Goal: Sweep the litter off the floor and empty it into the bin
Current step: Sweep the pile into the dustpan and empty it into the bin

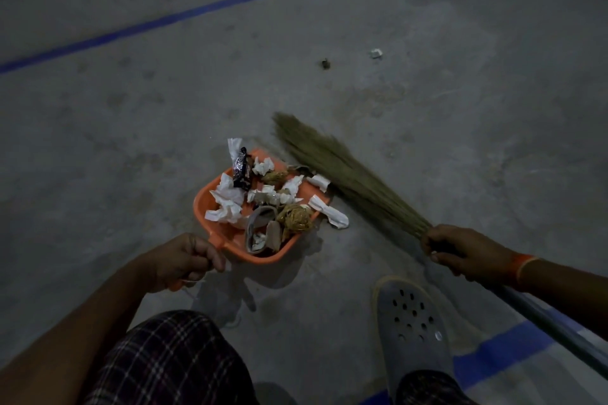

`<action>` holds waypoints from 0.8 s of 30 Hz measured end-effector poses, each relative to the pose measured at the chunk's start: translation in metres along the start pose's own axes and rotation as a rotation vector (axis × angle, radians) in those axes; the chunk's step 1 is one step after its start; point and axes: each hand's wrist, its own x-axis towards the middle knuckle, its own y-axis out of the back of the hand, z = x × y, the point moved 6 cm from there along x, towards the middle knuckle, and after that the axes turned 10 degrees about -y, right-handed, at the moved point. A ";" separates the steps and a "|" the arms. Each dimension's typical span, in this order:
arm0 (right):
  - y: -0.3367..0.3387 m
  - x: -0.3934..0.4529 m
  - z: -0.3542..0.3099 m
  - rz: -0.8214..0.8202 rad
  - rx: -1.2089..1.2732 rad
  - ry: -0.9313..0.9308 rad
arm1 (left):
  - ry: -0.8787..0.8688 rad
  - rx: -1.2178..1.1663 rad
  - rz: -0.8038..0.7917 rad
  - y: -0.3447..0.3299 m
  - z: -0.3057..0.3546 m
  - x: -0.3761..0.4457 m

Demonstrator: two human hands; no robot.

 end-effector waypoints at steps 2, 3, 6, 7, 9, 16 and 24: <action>-0.008 -0.002 -0.005 -0.028 -0.021 0.042 | 0.000 -0.005 -0.006 -0.004 0.006 -0.001; -0.011 -0.004 -0.008 -0.042 -0.035 0.068 | 0.002 -0.005 -0.001 -0.006 0.009 -0.001; -0.016 -0.011 -0.015 -0.069 -0.031 0.121 | 0.003 -0.017 0.014 -0.009 0.013 0.002; -0.014 -0.014 -0.017 -0.060 0.002 0.126 | 0.005 -0.036 0.023 -0.008 0.013 0.004; -0.005 -0.020 -0.019 -0.030 0.072 0.129 | -0.002 -0.052 0.043 -0.009 0.017 0.006; 0.050 -0.023 -0.007 0.089 0.181 0.036 | -0.110 -0.112 0.063 -0.001 0.032 0.030; 0.153 0.041 0.038 0.303 0.188 -0.123 | -0.141 0.001 0.026 0.017 0.084 0.068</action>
